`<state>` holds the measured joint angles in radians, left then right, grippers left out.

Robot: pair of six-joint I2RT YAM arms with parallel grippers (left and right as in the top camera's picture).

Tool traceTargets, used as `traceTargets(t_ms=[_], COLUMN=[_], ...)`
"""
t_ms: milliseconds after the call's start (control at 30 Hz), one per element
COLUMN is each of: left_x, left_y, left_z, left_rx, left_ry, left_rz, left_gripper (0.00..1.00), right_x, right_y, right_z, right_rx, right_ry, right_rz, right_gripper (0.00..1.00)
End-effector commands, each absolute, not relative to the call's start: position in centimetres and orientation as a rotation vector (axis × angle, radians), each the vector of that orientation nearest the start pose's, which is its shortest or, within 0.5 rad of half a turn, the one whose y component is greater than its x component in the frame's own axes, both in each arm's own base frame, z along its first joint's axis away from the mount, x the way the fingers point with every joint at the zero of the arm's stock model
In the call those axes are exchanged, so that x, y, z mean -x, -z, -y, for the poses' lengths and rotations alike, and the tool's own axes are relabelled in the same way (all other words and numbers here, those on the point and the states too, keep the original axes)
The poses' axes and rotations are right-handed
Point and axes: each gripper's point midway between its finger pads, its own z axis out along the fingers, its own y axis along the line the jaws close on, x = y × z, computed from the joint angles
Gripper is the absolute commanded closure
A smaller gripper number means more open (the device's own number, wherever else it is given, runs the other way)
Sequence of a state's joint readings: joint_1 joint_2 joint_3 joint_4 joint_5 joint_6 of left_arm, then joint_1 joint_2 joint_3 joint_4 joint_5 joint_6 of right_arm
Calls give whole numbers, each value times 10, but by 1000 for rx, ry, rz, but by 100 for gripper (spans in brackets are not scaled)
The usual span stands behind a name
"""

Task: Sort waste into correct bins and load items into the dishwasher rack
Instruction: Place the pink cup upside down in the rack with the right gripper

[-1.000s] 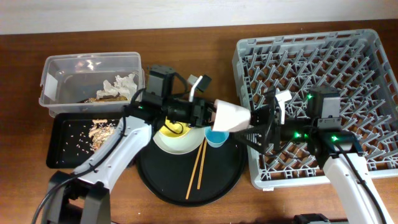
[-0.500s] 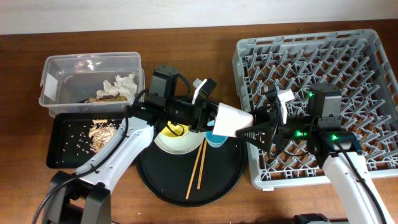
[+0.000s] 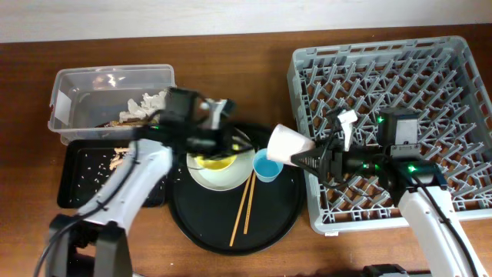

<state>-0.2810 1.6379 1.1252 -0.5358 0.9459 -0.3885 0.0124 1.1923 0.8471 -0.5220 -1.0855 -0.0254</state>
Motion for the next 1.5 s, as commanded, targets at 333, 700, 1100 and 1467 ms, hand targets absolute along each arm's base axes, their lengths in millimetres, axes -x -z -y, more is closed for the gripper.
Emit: traceTargets(t_ms=[333, 700, 1100, 1467], left_x=[-291, -291, -290, -290], left_y=[-182, -182, -182, -182], left_z=[31, 31, 31, 31], left_rx=[114, 114, 115, 115], left_ry=[189, 189, 189, 190], left_rz=[-2655, -2655, -2659, -2659], left_gripper=[63, 57, 55, 51], right_x=[-258, -267, -270, -262], right_y=[-238, -173, -120, -143], right_z=[-45, 61, 68, 57], right_rx=[125, -442, -488, -479], right_ry=[-321, -139, -142, -206], right_rz=[-2595, -2957, -3164, -3111], right_gripper=[96, 96, 34, 31])
